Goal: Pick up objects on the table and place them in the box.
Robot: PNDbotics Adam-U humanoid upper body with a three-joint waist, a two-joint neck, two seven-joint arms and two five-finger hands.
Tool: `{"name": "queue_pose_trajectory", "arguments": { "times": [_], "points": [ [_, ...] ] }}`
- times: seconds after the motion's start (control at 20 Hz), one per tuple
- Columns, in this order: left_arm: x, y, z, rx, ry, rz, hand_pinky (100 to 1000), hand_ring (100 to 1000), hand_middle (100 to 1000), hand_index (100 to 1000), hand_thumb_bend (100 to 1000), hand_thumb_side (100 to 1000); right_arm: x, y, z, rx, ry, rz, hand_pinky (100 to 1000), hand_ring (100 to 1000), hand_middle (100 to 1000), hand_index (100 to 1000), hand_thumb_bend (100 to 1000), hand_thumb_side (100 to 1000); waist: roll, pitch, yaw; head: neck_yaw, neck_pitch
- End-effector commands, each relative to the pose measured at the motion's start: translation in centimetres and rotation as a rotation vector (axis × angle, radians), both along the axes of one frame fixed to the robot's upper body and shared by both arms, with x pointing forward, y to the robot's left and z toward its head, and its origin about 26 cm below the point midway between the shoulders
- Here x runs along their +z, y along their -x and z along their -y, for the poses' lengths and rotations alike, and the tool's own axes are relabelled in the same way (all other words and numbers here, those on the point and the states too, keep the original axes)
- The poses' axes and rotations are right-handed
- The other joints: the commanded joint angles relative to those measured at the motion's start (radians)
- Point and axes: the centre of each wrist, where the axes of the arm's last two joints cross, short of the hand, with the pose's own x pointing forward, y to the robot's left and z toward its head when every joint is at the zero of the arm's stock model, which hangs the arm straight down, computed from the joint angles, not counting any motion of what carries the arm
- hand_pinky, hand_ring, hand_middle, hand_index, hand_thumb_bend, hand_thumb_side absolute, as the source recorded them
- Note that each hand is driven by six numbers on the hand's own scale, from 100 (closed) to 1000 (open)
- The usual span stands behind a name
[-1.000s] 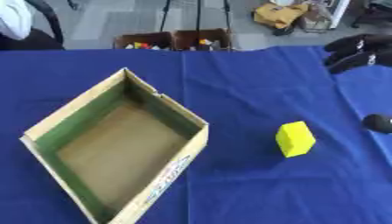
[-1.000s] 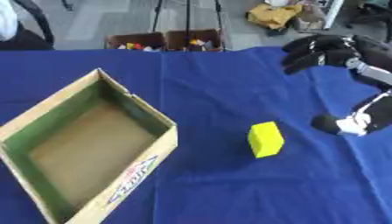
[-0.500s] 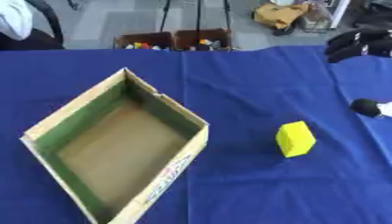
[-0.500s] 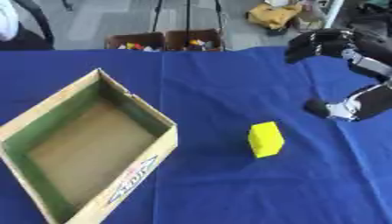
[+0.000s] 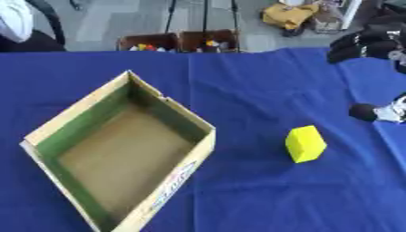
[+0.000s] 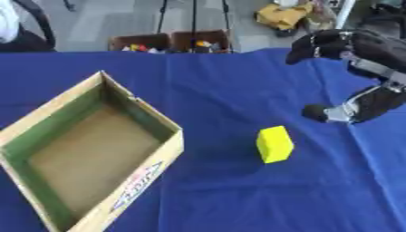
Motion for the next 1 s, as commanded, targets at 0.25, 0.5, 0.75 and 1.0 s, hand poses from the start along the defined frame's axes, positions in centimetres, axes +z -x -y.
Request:
{"name": "queue_pose_trajectory", "arguments": {
  "times": [0.25, 0.5, 0.75, 1.0],
  "points": [
    [1.0, 0.2, -0.1, -0.003, -0.031, 0.031, 695, 739, 879, 960, 100, 953, 0.7, -0.2, -0.3, 0.001, 0.074, -0.017, 826, 858, 734, 862, 541, 807, -0.019, -0.036, 0.005, -0.004, -0.010],
    [1.1, 0.2, -0.1, -0.002, -0.030, 0.031, 694, 739, 879, 960, 100, 953, 0.0, -0.5, -0.1, -0.004, 0.108, -0.085, 852, 865, 706, 868, 598, 688, -0.021, -0.034, 0.008, 0.001, -0.011],
    [1.0, 0.2, -0.1, -0.002, -0.029, 0.032, 695, 739, 879, 959, 100, 953, -0.3, -0.8, 0.3, -0.016, 0.110, -0.152, 862, 859, 657, 863, 613, 623, -0.019, -0.031, 0.011, 0.000, -0.018],
    [1.0, 0.2, 0.1, -0.005, -0.027, 0.034, 695, 738, 879, 958, 100, 952, -0.4, -0.9, 0.5, -0.034, 0.108, -0.188, 869, 860, 656, 867, 621, 584, -0.017, -0.025, 0.019, 0.002, -0.039]
  ]
}}
